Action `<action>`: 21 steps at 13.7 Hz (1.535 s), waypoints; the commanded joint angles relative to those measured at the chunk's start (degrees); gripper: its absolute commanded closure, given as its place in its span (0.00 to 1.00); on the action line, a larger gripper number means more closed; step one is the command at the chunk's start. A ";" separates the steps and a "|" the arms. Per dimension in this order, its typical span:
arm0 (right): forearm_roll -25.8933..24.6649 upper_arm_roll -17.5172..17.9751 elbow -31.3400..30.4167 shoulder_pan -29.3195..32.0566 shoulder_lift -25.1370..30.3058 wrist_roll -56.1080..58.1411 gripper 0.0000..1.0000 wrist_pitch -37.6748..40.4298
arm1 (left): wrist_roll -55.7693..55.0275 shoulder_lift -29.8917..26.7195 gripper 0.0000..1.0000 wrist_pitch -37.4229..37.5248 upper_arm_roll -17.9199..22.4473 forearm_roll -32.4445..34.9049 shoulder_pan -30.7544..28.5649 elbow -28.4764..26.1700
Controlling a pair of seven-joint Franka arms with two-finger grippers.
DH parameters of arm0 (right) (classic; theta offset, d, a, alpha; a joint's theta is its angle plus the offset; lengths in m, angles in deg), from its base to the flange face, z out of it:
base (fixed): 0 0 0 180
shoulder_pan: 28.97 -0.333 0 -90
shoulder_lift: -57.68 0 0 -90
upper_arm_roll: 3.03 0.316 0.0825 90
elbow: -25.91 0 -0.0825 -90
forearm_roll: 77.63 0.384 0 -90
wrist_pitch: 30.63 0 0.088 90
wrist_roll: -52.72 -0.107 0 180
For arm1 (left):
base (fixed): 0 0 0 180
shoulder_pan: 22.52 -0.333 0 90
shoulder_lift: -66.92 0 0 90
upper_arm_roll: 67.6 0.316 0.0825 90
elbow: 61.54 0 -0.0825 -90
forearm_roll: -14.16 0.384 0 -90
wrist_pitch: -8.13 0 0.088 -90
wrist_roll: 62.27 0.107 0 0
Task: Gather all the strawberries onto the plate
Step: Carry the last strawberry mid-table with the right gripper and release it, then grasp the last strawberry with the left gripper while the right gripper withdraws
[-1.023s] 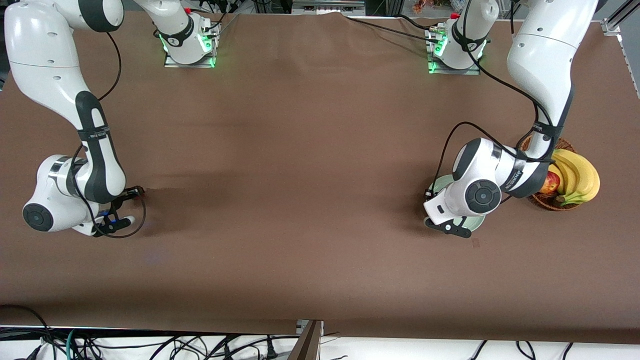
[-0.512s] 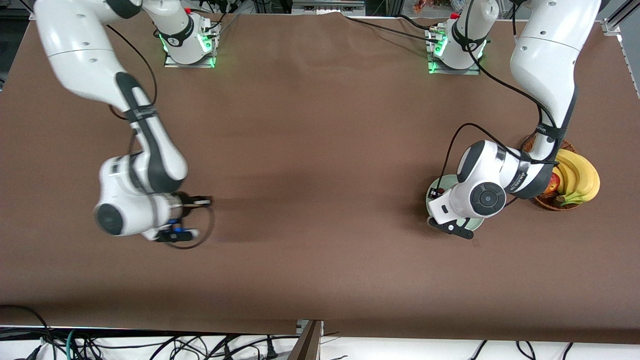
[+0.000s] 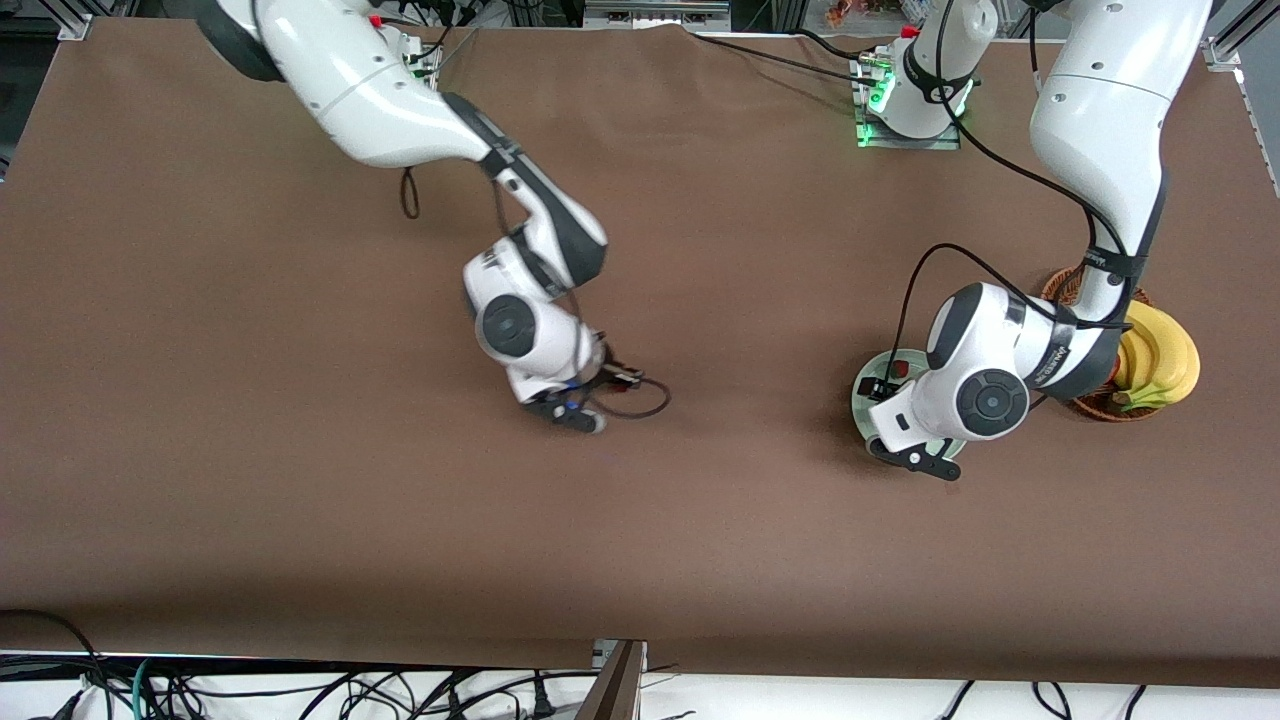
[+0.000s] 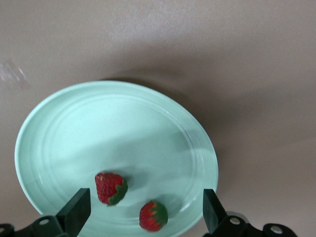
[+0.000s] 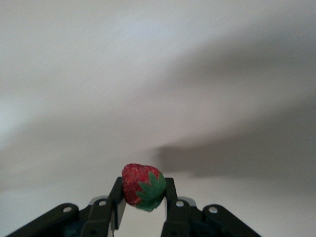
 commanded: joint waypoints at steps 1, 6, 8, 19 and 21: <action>1.05 -0.33 0.55 -2.59 -1.80 -3.64 0.91 -6.17 | -0.11 -0.81 0.00 4.59 -0.53 -6.55 -0.40 2.86; 0.70 -0.42 0.72 -4.98 -2.59 -3.73 0.01 -9.52 | -14.14 -0.90 0.00 4.59 -1.32 -13.78 2.49 2.95; 0.35 -0.77 1.95 -3.84 -1.72 -3.03 0.00 -8.21 | -19.08 -0.29 0.00 4.07 -1.49 -14.31 4.86 2.95; -0.96 -1.21 10.92 24.26 11.55 41.05 0.00 44.40 | -55.79 6.65 0.00 -18.66 -1.32 -20.20 17.96 1.98; -4.82 -1.56 10.92 28.23 14.18 47.13 0.00 49.69 | -59.00 7.27 0.00 -20.80 -0.97 -20.11 19.90 1.98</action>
